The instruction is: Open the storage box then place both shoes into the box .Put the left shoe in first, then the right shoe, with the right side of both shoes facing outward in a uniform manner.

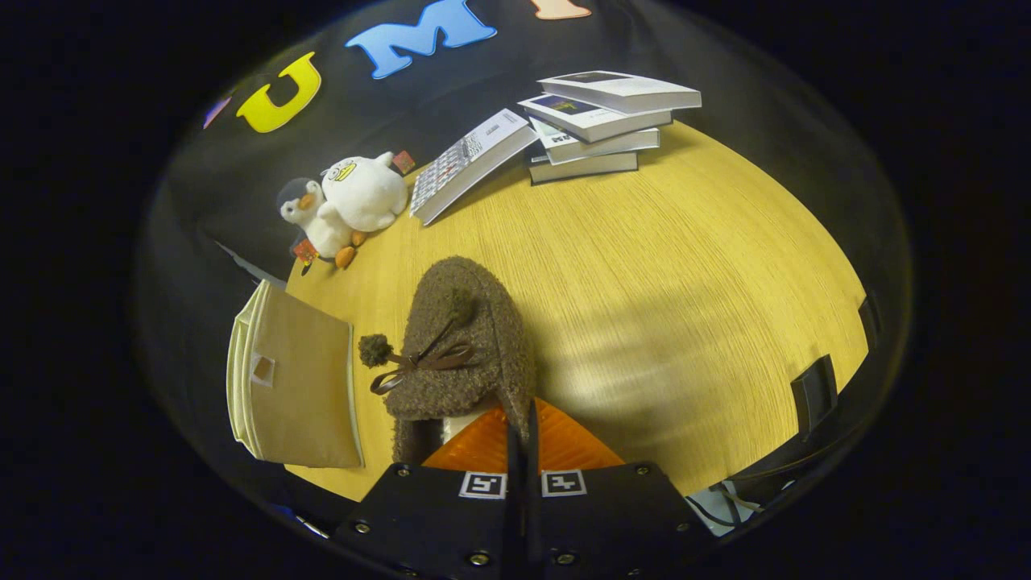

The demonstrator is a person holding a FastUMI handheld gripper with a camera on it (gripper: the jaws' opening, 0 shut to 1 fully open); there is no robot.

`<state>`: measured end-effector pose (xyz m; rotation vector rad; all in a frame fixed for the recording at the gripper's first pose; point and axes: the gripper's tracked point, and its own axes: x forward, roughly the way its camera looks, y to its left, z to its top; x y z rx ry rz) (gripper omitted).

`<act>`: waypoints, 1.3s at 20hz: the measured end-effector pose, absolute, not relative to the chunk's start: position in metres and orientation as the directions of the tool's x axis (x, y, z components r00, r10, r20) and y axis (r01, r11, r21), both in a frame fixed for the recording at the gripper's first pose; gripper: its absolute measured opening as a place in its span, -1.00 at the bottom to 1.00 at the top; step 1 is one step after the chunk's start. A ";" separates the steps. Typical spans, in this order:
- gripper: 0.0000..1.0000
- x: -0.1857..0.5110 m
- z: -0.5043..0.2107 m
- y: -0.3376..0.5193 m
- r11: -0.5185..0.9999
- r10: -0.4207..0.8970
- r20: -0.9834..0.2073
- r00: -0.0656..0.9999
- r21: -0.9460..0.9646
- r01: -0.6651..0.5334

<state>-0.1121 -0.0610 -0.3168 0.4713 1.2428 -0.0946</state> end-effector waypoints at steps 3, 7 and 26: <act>-0.97 -0.101 -0.295 -0.043 0.893 0.202 -0.912 0.357 0.321 0.315; -0.97 -0.085 -0.268 -0.021 0.881 0.217 -0.893 0.394 0.353 0.314; -0.97 -0.024 -0.199 0.142 0.832 0.342 -0.804 0.487 0.500 0.241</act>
